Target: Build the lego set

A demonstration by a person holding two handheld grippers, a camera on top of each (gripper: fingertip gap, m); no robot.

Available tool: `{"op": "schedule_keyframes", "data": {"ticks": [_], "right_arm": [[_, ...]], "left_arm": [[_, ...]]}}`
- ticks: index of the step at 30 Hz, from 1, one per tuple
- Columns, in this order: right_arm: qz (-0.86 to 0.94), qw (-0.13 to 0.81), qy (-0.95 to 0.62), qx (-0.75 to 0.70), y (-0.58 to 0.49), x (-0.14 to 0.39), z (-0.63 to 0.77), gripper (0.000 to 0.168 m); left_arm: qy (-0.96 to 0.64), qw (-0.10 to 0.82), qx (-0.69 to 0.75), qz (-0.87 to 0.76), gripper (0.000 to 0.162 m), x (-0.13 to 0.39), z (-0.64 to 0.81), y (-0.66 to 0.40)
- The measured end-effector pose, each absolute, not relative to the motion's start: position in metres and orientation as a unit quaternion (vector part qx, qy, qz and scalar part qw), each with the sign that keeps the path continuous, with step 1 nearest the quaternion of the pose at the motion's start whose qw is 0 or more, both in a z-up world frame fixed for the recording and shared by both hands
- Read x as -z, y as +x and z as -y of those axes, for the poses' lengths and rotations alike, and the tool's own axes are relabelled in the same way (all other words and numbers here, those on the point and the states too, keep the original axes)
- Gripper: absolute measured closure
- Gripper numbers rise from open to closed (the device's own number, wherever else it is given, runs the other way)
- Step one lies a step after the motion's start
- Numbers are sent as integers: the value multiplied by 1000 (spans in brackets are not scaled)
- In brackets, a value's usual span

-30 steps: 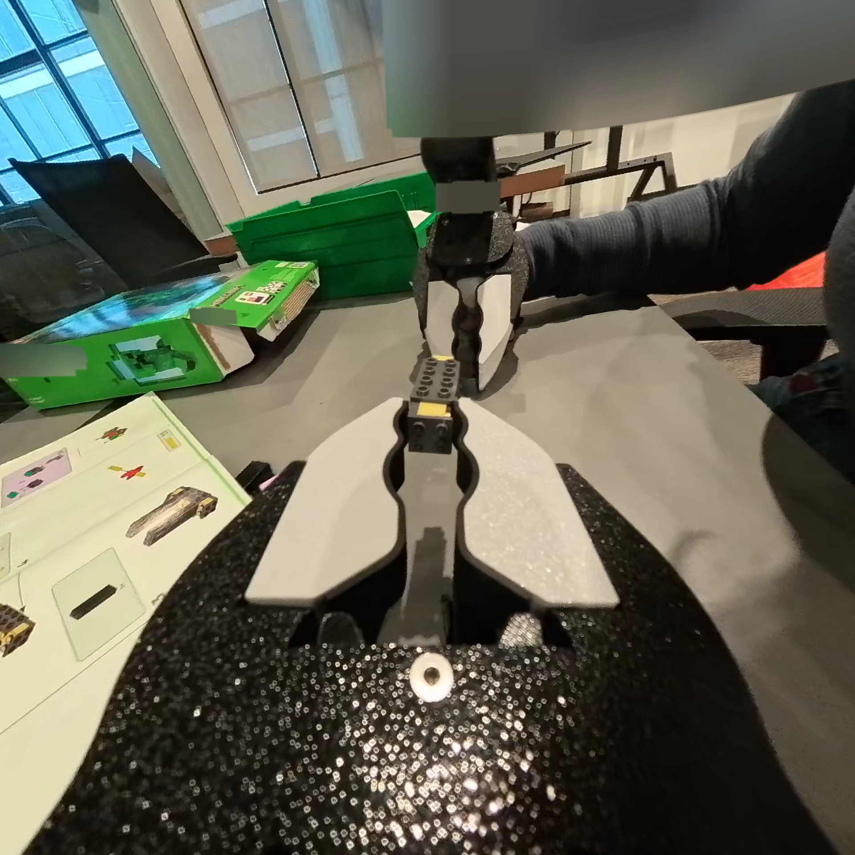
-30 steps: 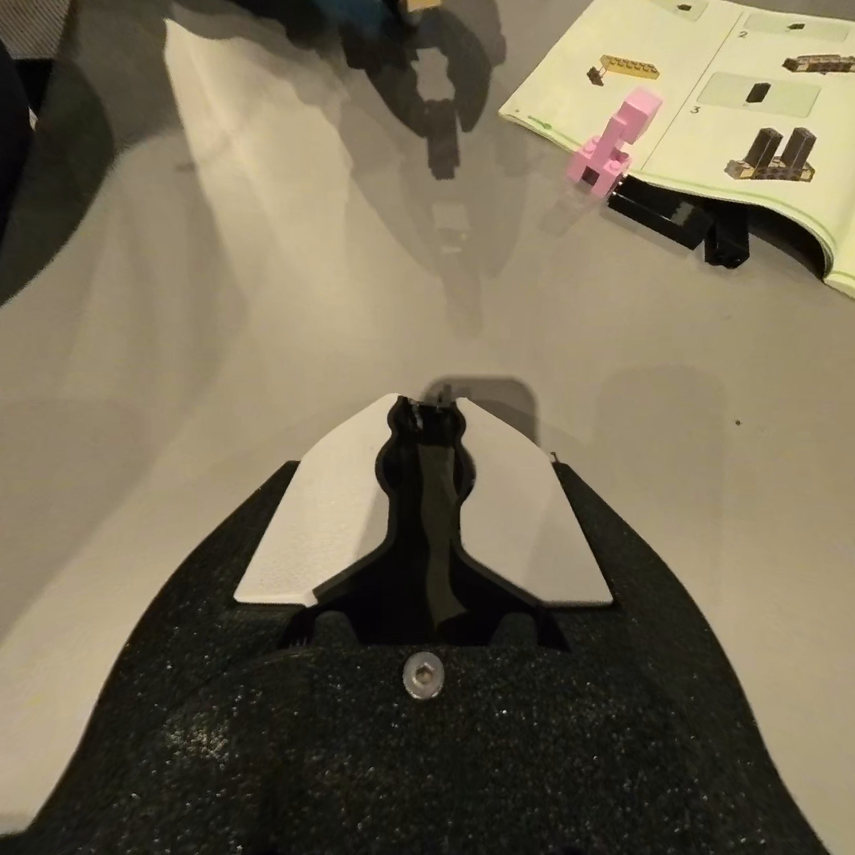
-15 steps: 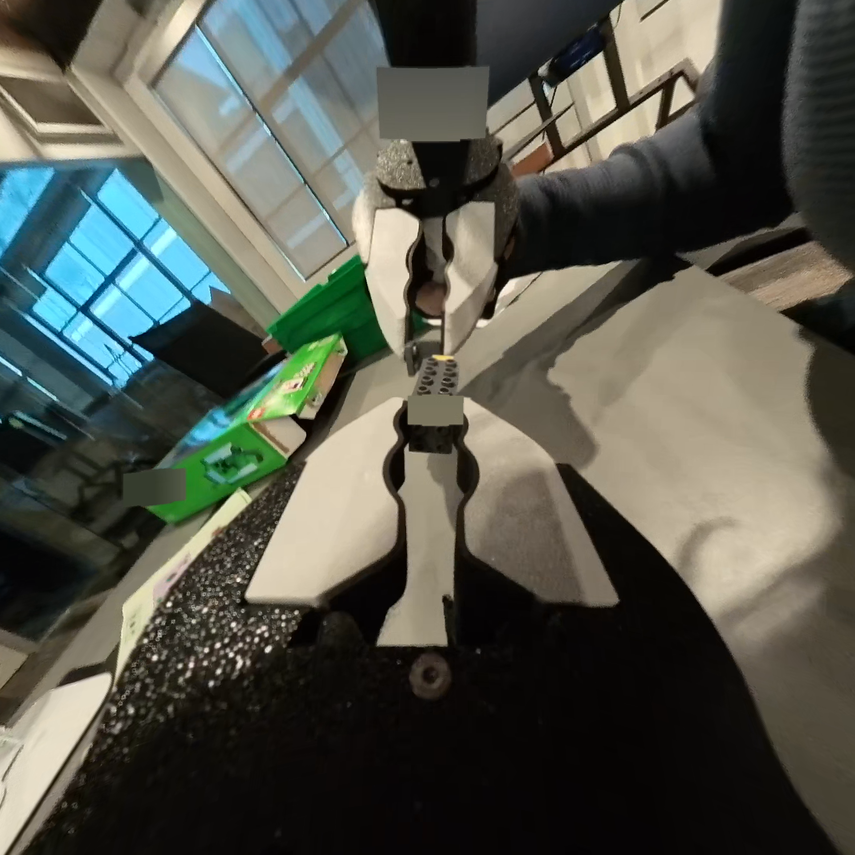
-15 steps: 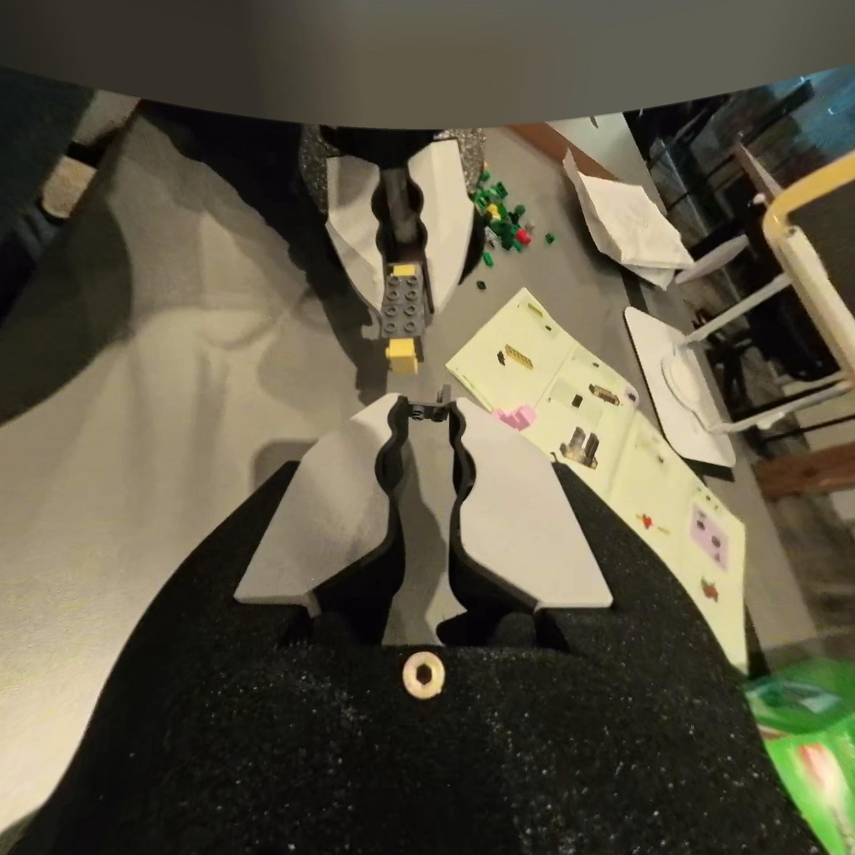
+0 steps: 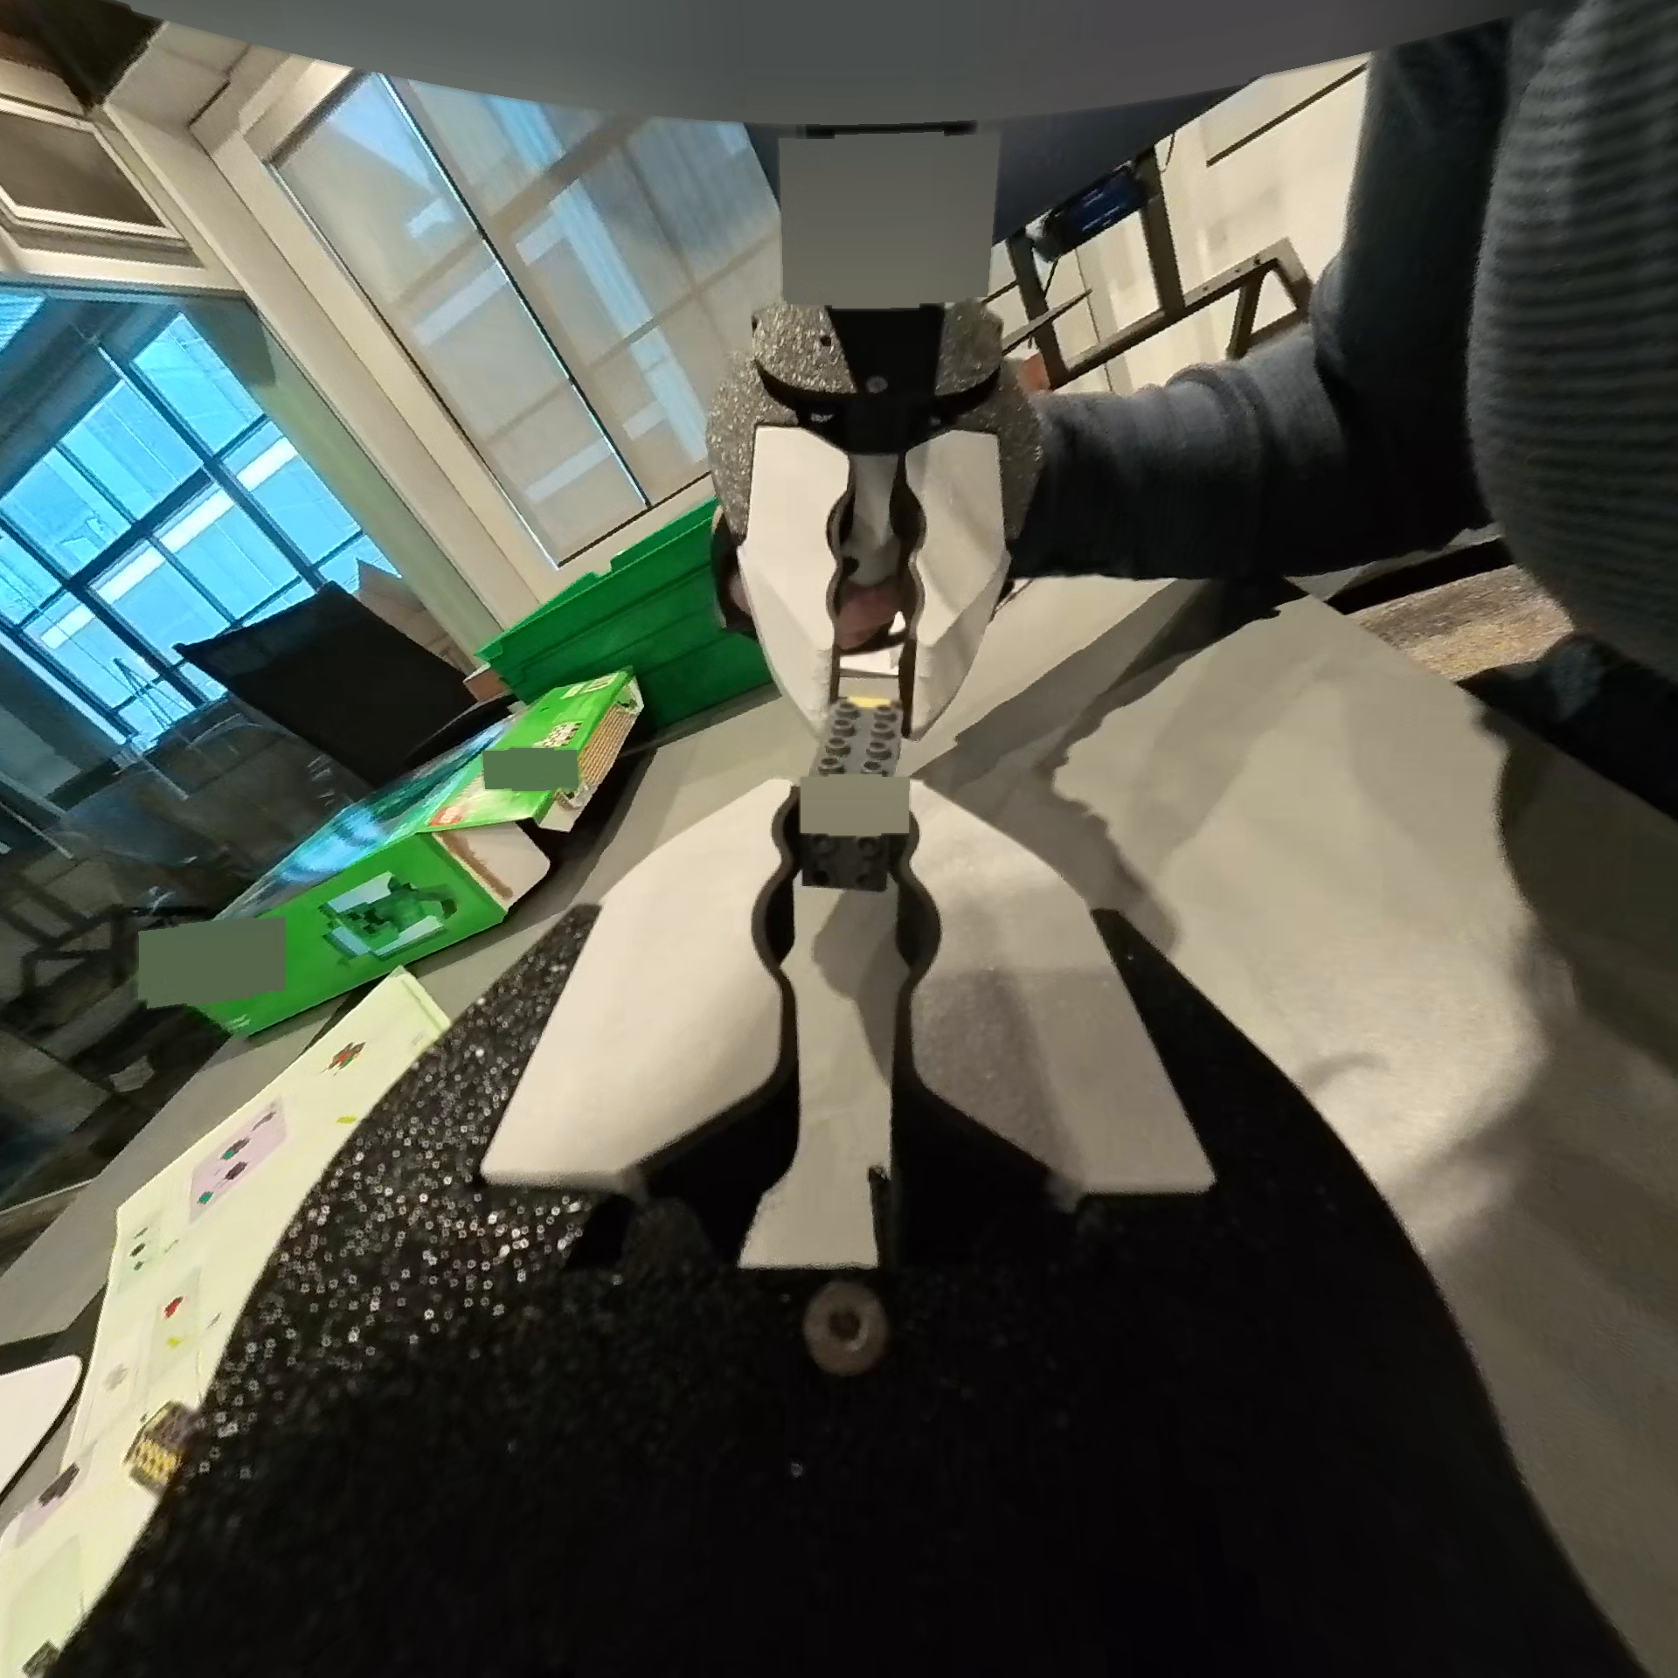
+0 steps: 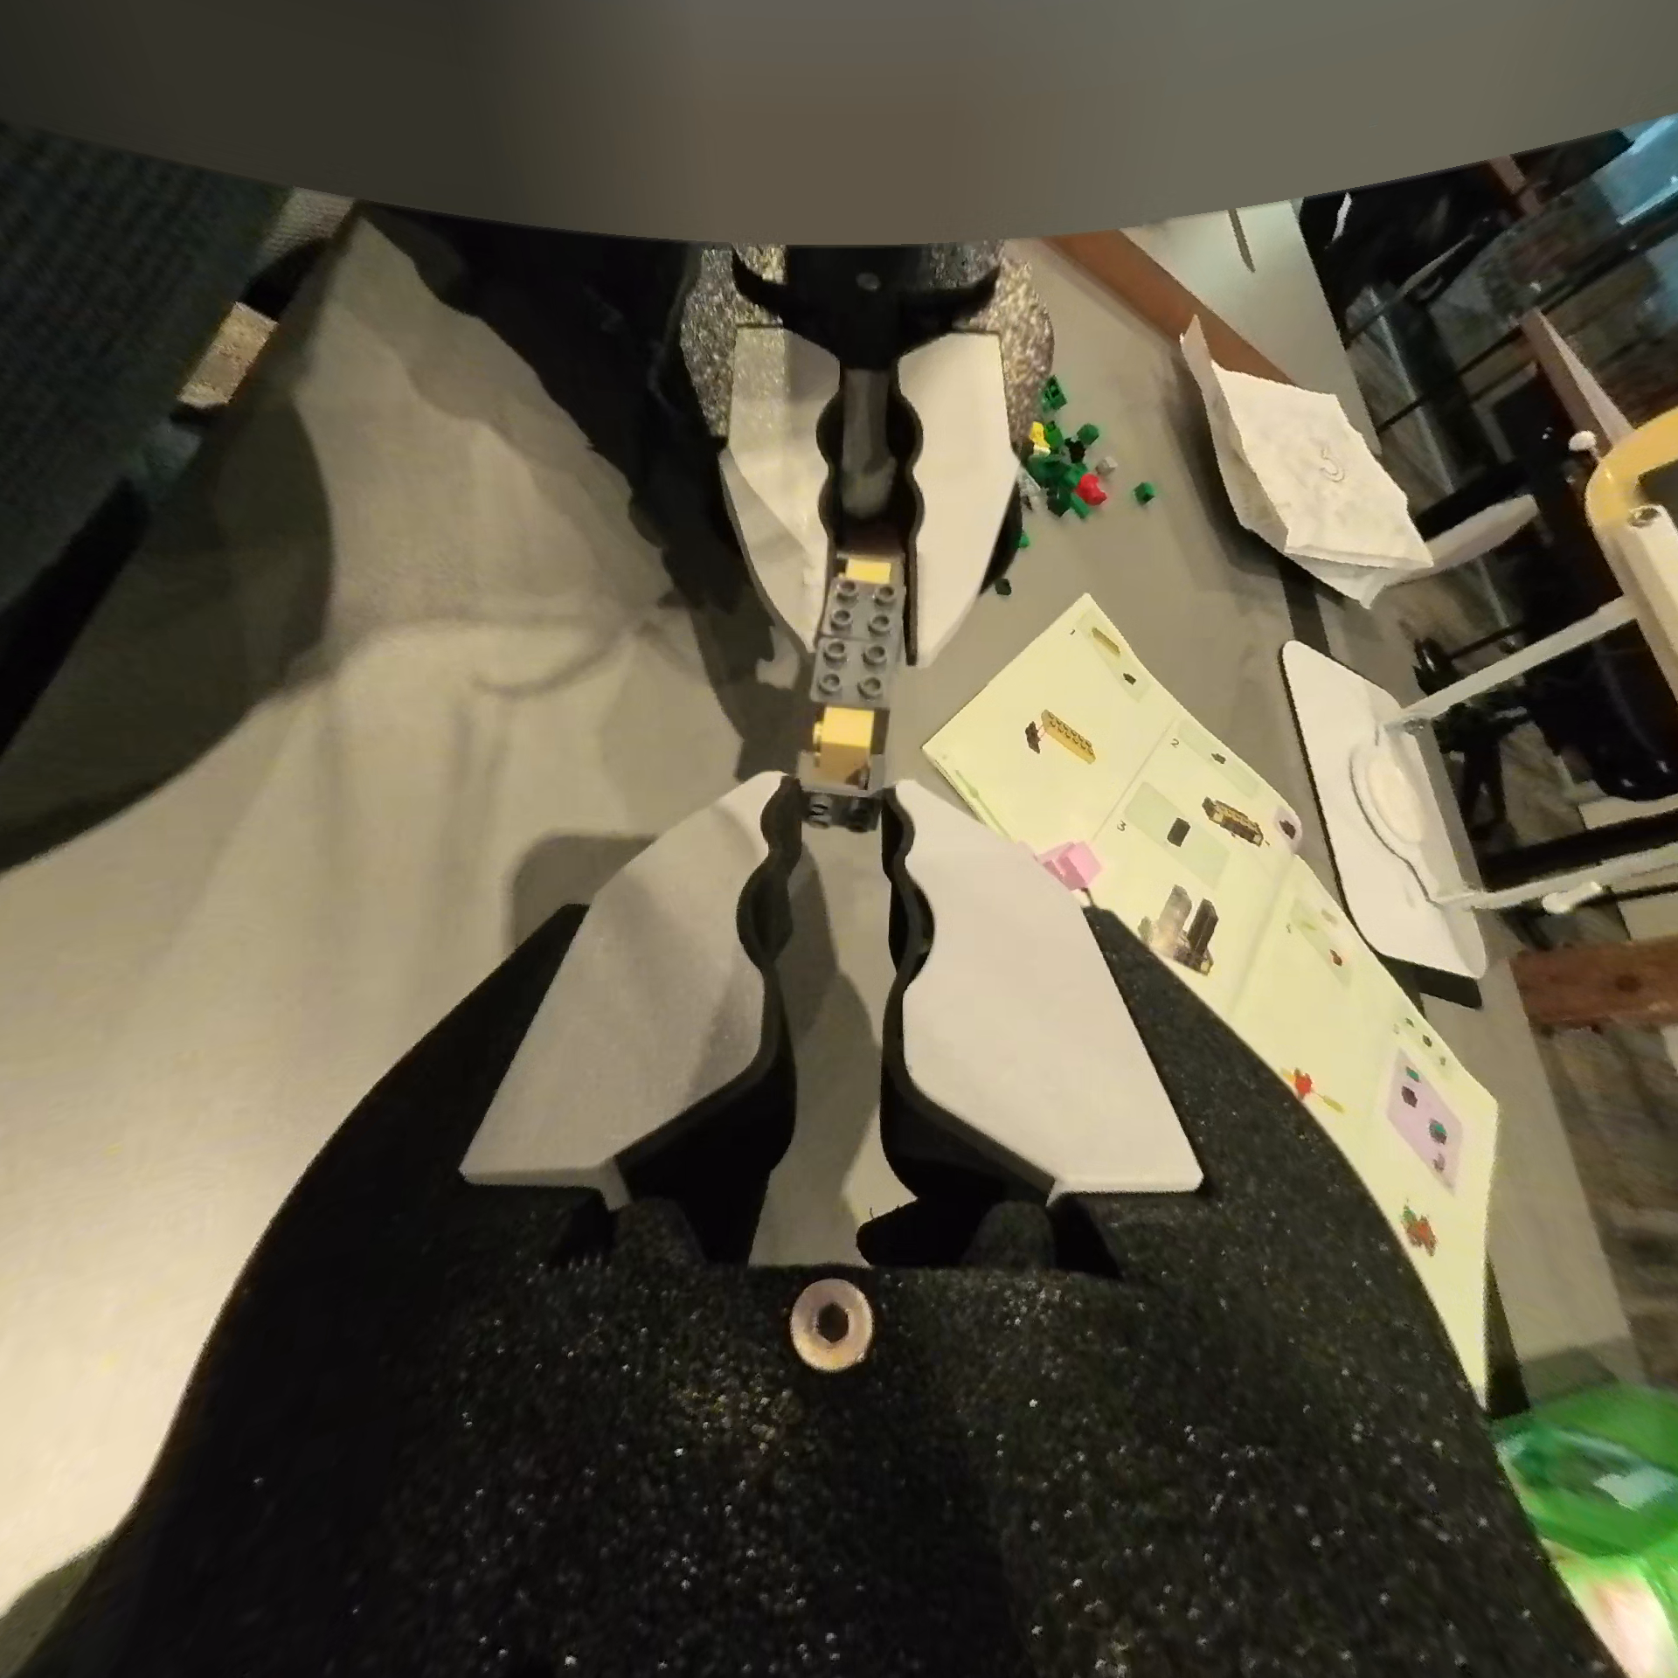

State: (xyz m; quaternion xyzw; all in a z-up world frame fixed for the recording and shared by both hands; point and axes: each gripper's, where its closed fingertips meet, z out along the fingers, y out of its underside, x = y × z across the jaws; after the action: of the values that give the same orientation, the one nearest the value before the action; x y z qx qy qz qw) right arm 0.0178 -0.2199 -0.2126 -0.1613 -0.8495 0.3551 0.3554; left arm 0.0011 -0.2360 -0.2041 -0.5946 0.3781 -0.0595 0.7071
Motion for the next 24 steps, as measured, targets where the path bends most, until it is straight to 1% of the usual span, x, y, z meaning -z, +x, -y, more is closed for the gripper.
{"op": "schedule_keyframes", "data": {"ticks": [9,24], "right_arm": [[847,364,-167,-350,16,210,220,152],[845,354,-163,-365,17,207,226,152]], "left_arm": [[-599,702,63,-380,145,207,235,2],[-595,708,70,-373,145,204,236,3]]}}
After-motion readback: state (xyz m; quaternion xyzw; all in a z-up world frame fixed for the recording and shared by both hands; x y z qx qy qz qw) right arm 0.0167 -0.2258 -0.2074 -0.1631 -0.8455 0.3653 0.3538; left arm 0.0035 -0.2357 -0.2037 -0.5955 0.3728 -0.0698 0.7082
